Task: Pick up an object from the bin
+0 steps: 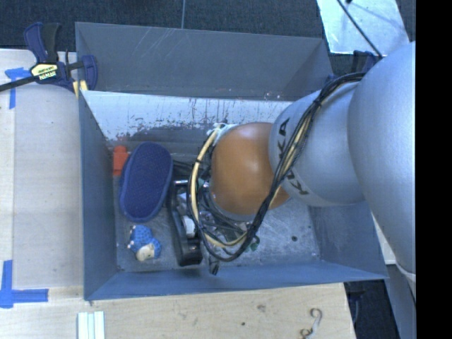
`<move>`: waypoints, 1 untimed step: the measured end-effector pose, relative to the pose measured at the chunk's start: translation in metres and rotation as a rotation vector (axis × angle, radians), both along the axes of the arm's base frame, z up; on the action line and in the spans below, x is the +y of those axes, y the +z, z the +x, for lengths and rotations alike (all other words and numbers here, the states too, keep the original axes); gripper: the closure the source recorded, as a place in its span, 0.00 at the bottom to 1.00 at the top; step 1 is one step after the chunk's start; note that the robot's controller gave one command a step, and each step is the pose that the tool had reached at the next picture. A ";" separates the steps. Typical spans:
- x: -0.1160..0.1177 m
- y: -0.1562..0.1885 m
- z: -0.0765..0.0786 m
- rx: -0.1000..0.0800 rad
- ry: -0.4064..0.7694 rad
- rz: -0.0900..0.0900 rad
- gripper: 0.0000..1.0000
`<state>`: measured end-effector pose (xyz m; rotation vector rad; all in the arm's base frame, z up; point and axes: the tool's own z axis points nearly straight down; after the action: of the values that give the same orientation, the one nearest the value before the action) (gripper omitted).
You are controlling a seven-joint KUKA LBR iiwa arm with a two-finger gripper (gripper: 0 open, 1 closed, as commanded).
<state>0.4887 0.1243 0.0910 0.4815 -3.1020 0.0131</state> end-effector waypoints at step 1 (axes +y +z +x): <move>-0.002 0.071 0.004 -0.017 0.007 0.011 1.00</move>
Offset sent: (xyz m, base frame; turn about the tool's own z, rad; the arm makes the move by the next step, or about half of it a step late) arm 0.0002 -0.0013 0.0655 -0.0091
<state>0.4930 0.1225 0.1624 0.4947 -3.1188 0.0002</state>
